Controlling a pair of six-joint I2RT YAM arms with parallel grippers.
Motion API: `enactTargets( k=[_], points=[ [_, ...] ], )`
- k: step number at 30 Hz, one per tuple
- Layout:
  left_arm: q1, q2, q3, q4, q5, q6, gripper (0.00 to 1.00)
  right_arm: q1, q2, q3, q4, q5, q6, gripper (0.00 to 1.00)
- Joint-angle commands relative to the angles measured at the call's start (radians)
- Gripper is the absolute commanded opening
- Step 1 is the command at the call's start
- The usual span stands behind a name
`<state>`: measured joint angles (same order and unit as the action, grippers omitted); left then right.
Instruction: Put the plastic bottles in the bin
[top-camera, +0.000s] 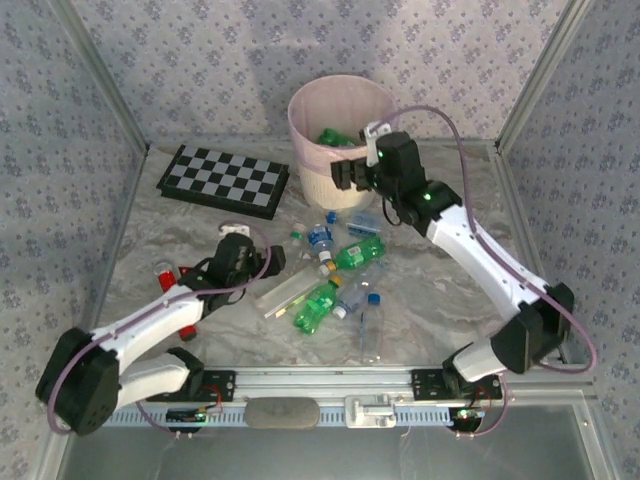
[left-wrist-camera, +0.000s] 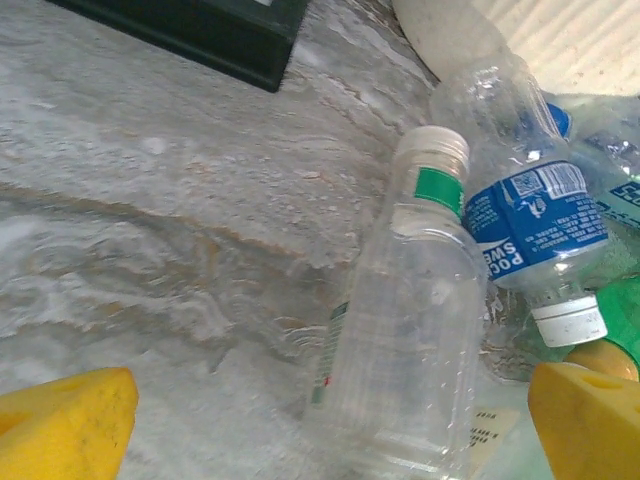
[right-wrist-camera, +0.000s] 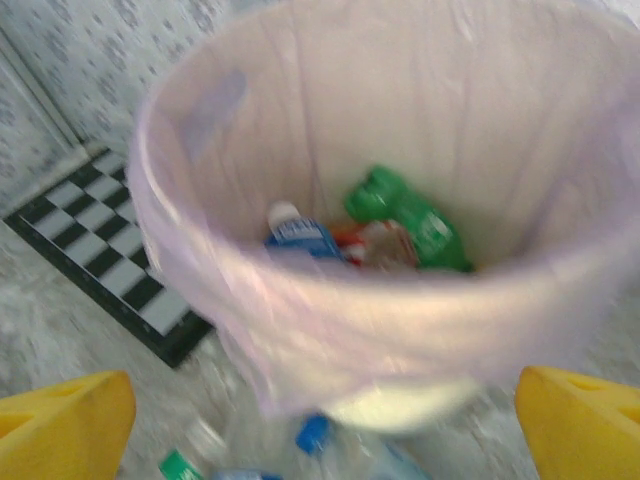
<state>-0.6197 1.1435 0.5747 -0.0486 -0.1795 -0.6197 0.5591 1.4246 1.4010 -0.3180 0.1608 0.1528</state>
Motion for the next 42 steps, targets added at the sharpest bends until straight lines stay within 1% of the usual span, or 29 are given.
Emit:
enactTargets(
  k=[1,4,7,10,13,15,20,24,28,31,34,38,42],
  points=[
    [-0.035,0.086,0.082,0.051,0.021,0.034,1.0,0.006,-0.112,-0.106,-0.041,0.094,0.042,0.99],
    [-0.069,0.16,0.138,0.059,0.004,0.043,1.0,0.005,-0.194,-0.242,-0.114,0.15,0.118,0.99],
    [-0.076,0.209,0.177,0.057,-0.012,0.031,1.0,0.006,-0.278,-0.384,-0.127,0.166,0.24,0.99],
    [-0.076,0.237,0.208,0.044,-0.031,0.018,1.0,0.008,-0.34,-0.51,-0.14,0.141,0.362,0.99],
    [-0.077,0.249,0.223,0.022,-0.061,0.003,1.0,0.014,-0.39,-0.6,-0.165,0.116,0.486,0.99],
    [-0.077,0.25,0.227,0.007,-0.087,-0.009,1.0,0.021,-0.416,-0.652,-0.17,0.075,0.561,0.99],
    [-0.076,0.25,0.226,-0.016,-0.13,-0.03,1.0,0.085,-0.447,-0.754,-0.194,-0.01,0.706,0.99],
    [-0.076,0.253,0.219,-0.016,-0.142,-0.04,1.0,0.189,-0.452,-0.807,-0.217,-0.033,0.794,0.99],
    [-0.074,0.263,0.215,-0.016,-0.15,-0.044,1.0,0.316,-0.445,-0.834,-0.241,-0.007,0.883,0.99],
    [-0.075,0.263,0.213,-0.017,-0.154,-0.043,1.0,0.387,-0.423,-0.845,-0.26,0.007,0.94,0.98],
    [-0.074,0.259,0.206,-0.017,-0.163,-0.042,1.0,0.424,-0.384,-0.848,-0.247,0.001,0.967,0.98],
    [-0.075,0.246,0.193,-0.019,-0.172,-0.047,1.0,0.436,-0.319,-0.836,-0.231,-0.01,0.951,0.96],
    [-0.073,0.229,0.179,-0.026,-0.184,-0.046,1.0,0.44,-0.275,-0.839,-0.222,-0.01,0.948,0.9]
  ],
)
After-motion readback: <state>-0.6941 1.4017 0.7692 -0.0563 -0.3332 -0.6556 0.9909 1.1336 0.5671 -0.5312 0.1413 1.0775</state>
